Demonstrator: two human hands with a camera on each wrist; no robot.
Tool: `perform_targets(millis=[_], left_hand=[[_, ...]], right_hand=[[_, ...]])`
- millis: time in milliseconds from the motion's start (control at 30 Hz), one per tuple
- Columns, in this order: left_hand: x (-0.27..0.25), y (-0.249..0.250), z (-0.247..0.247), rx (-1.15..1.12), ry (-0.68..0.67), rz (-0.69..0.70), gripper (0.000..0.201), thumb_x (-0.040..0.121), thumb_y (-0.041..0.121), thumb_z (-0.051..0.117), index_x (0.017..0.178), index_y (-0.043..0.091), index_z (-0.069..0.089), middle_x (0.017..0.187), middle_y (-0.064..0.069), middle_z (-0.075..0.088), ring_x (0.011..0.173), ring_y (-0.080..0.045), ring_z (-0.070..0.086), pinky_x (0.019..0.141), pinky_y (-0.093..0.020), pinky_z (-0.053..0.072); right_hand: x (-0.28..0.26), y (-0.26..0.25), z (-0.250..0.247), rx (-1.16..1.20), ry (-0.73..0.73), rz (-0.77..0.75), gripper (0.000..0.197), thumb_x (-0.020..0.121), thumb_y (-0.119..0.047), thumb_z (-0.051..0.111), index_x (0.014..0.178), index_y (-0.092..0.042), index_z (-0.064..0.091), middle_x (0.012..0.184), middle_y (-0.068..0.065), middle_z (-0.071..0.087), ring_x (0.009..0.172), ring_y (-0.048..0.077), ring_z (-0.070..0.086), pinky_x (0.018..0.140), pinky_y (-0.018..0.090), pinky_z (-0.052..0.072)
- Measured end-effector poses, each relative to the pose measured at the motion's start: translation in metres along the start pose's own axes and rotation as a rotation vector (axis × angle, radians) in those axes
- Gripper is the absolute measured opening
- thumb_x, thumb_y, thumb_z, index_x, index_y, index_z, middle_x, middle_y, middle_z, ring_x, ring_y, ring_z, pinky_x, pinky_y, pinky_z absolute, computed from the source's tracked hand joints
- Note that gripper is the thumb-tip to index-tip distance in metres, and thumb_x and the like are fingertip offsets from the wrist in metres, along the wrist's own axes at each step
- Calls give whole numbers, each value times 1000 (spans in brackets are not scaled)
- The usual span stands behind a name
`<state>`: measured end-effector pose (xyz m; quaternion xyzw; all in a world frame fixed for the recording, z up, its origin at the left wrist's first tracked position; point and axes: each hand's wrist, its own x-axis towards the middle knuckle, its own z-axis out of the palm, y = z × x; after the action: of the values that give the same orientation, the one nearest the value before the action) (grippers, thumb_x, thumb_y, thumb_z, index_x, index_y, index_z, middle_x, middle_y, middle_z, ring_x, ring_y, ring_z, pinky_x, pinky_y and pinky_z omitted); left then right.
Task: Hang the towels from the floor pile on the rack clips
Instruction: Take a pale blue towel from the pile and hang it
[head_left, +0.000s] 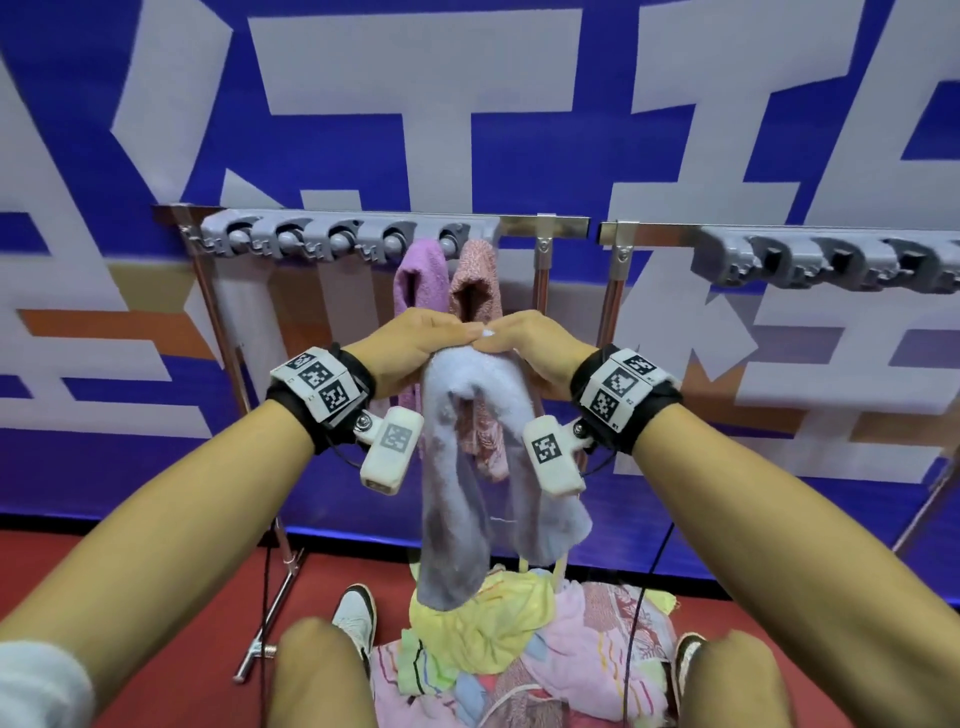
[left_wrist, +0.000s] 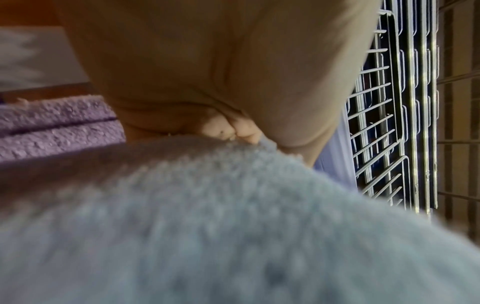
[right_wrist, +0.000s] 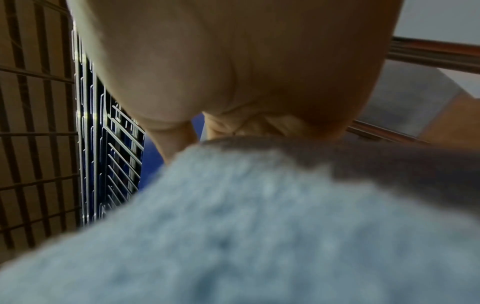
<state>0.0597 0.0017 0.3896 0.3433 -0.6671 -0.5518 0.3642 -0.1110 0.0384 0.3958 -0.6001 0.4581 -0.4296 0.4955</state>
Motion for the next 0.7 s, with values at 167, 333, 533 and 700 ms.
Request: perform_targets(millis=[167,333,533,700], left_hand=[[-8,-16,-23,7,102,-35,41,82,29,76,90,-10,67,80,-15,63,73,-20,53,68,-30,44],[-13,-12,-38,-71,122,18,20,96,16,58,85,1,66,71,-7,69,64,-15,64,60,-26,53],[-11,-2,-67,-79,159,48,31,97,15,57,67,11,64,65,-4,66,59,-13,60,56,-23,50],[-8,0,-104,-7,324,88,17,95,18,62,79,11,61,64,3,62,57,-7,55,57,-21,47]], right_hand=[[12,4,-4,82,38,-1,6,77,-8,63,74,-6,59,75,13,58,72,25,53,70,35,42],[31,9,19,89,15,-4,20,85,-11,57,66,-15,50,66,1,50,60,14,48,59,28,38],[59,2,67,142,0,-3,27,93,-11,56,110,7,66,109,21,69,98,30,66,95,38,49],[85,-12,97,194,32,-60,24,93,-16,58,104,5,64,97,17,61,93,25,56,88,41,44]])
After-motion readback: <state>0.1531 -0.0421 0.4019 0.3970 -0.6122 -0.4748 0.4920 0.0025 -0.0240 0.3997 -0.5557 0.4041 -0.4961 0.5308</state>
